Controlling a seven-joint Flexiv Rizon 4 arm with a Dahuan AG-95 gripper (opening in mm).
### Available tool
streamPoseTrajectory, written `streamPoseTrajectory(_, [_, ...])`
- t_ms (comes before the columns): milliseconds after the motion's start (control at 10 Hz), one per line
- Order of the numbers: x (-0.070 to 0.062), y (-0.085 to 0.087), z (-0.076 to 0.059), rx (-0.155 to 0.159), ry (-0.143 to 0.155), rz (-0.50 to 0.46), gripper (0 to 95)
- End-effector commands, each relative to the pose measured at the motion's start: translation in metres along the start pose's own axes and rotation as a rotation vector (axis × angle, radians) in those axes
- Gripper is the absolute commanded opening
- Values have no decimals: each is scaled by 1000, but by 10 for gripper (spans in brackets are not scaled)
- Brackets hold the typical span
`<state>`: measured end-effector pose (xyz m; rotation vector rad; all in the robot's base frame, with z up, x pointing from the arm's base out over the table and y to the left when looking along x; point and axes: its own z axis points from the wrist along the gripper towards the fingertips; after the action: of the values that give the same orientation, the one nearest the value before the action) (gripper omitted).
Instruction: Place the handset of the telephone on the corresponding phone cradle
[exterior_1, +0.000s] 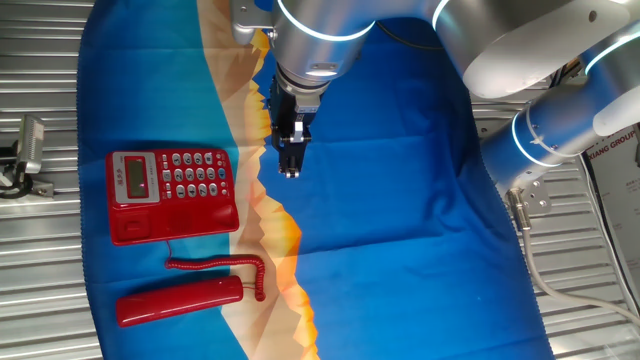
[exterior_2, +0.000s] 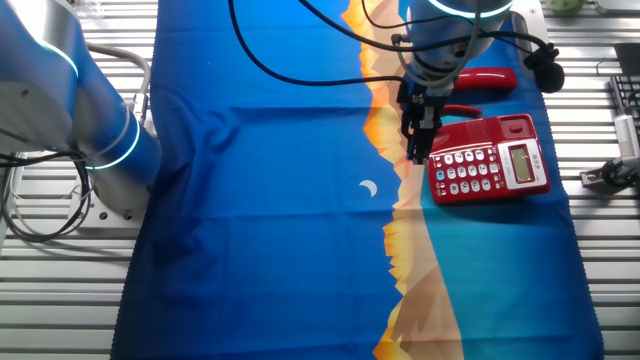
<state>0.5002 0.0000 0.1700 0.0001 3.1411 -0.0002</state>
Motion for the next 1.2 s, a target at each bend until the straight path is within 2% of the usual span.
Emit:
streamPoseTrajectory(100, [0,0,0,22,-39,46,0])
streamPoseTrajectory(200, [0,0,0,9,-39,53,0])
streamPoseTrajectory(1200, [0,0,0,13,-41,51,0])
